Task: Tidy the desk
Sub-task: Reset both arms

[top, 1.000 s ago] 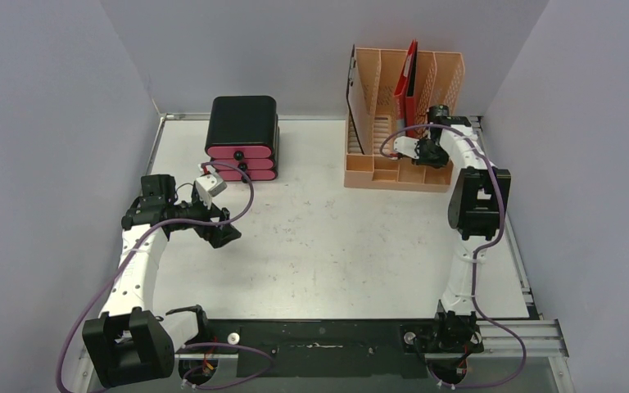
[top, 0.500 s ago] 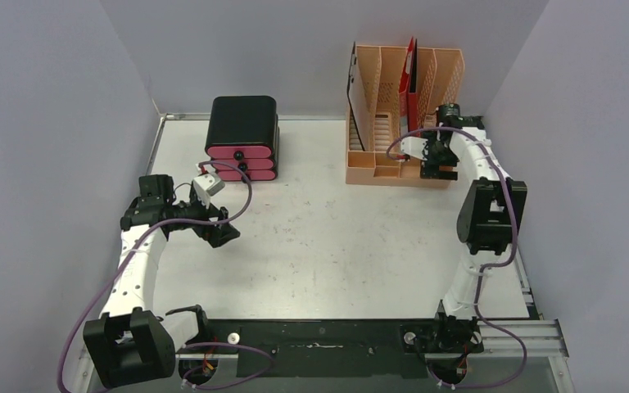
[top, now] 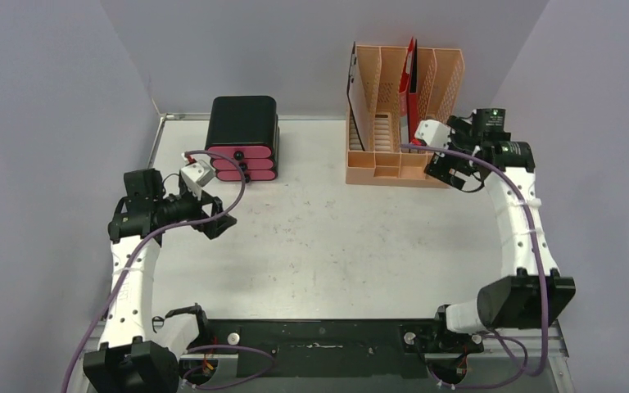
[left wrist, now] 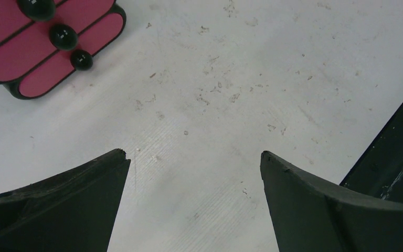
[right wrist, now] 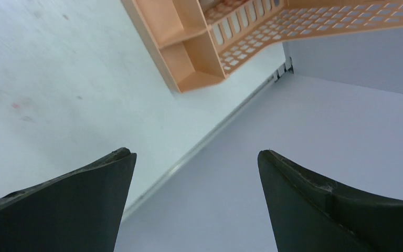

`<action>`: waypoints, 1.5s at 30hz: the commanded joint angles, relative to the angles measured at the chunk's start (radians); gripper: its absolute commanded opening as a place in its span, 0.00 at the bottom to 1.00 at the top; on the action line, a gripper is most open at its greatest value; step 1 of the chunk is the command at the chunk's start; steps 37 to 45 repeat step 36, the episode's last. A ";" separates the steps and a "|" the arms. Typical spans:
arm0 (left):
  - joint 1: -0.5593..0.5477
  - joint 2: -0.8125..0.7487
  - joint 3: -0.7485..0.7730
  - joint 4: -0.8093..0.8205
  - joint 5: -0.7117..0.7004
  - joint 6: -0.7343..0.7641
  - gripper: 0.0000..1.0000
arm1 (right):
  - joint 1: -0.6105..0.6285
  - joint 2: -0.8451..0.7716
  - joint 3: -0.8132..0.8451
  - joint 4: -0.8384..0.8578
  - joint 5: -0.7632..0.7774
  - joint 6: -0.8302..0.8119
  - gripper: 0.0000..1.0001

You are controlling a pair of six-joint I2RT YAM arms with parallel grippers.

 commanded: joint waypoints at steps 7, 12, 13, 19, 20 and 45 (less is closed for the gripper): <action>0.009 -0.063 0.196 -0.123 0.151 0.031 0.96 | 0.006 -0.409 -0.221 0.196 -0.590 0.509 0.90; 0.009 -0.061 0.257 -0.226 0.201 0.076 0.96 | 0.005 -0.418 -0.156 0.037 -0.837 0.492 0.90; 0.009 -0.061 0.268 -0.259 0.214 0.101 0.96 | 0.004 -0.431 -0.150 -0.001 -0.903 0.458 0.90; 0.009 -0.060 0.339 -0.587 0.266 0.388 0.96 | 0.007 -0.493 -0.112 -0.432 -1.089 0.023 0.90; 0.009 -0.061 0.348 -0.650 0.276 0.456 0.96 | 0.006 -0.497 -0.116 -0.432 -1.089 0.038 0.90; 0.030 -0.074 0.281 -0.816 0.350 0.674 0.96 | 0.005 -0.551 -0.368 -0.431 -1.197 -0.019 0.90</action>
